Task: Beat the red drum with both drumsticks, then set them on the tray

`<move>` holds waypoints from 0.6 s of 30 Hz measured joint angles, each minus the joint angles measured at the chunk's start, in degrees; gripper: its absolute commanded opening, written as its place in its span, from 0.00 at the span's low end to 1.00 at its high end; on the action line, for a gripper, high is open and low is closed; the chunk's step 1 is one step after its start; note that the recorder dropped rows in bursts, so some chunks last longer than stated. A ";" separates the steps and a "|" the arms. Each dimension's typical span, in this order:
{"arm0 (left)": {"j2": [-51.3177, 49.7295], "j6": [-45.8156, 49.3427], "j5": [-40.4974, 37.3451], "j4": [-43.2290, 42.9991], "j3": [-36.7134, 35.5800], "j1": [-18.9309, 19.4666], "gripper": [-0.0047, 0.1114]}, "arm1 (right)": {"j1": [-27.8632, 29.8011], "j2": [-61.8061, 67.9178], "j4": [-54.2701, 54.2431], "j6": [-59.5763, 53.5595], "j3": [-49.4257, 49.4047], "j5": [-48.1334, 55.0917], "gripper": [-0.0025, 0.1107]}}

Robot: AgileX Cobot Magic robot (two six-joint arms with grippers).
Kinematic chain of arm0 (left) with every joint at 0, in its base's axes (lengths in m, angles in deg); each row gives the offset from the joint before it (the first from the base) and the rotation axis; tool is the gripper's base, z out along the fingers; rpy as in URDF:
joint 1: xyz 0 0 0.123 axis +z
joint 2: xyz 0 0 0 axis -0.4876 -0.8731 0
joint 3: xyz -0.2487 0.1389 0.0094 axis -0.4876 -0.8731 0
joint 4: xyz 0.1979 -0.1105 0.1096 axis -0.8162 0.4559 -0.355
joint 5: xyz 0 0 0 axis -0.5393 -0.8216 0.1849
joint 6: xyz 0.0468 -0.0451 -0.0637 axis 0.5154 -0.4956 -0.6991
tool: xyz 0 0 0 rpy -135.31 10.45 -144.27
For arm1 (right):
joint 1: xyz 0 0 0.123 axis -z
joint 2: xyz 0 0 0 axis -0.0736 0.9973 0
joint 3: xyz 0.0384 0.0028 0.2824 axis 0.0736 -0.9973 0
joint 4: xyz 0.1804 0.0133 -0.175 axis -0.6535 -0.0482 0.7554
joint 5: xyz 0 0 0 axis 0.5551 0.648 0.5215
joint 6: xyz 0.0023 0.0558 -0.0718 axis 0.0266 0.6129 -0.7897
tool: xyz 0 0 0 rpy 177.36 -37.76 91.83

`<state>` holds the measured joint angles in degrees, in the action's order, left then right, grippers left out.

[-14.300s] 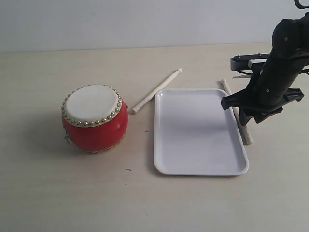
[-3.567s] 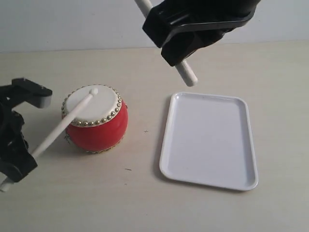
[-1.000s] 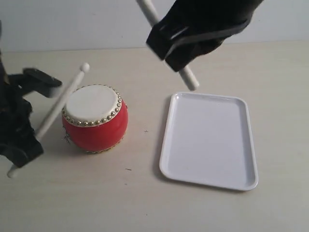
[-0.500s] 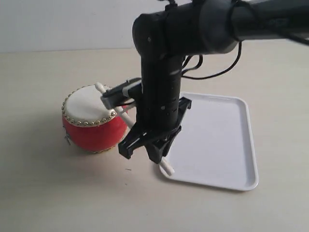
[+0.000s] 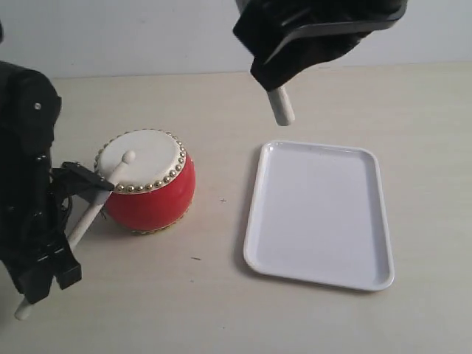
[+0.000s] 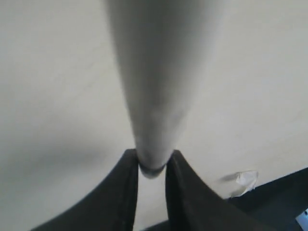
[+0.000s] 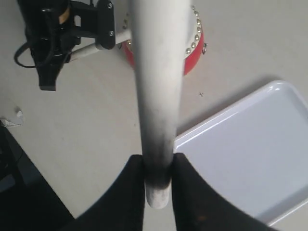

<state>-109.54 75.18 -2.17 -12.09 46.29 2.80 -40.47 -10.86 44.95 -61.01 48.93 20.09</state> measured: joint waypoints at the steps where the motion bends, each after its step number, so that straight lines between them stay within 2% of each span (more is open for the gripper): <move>1: -0.30 0.07 0.00 0.69 0.92 0.00 0.04 | 0.00 -0.31 0.00 0.13 0.00 0.07 0.02; 4: 0.63 -0.05 -0.10 0.69 2.14 0.00 0.04 | 0.00 0.23 0.29 0.36 0.00 0.21 0.02; 6: 4.67 -0.26 -0.12 0.69 2.14 0.12 0.04 | 0.00 2.17 0.86 0.36 0.00 0.21 0.02; 11: 21.82 -2.39 -0.12 1.17 1.31 2.73 0.04 | 0.00 13.32 1.14 0.36 0.00 0.28 0.02; 18: 43.05 -3.28 -0.97 0.69 -3.58 7.01 0.04 | 0.00 35.61 -2.98 -1.78 0.00 0.16 0.02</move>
<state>-66.49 71.90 -3.13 -11.41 42.71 9.81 -40.47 24.75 41.97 -62.79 48.93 20.25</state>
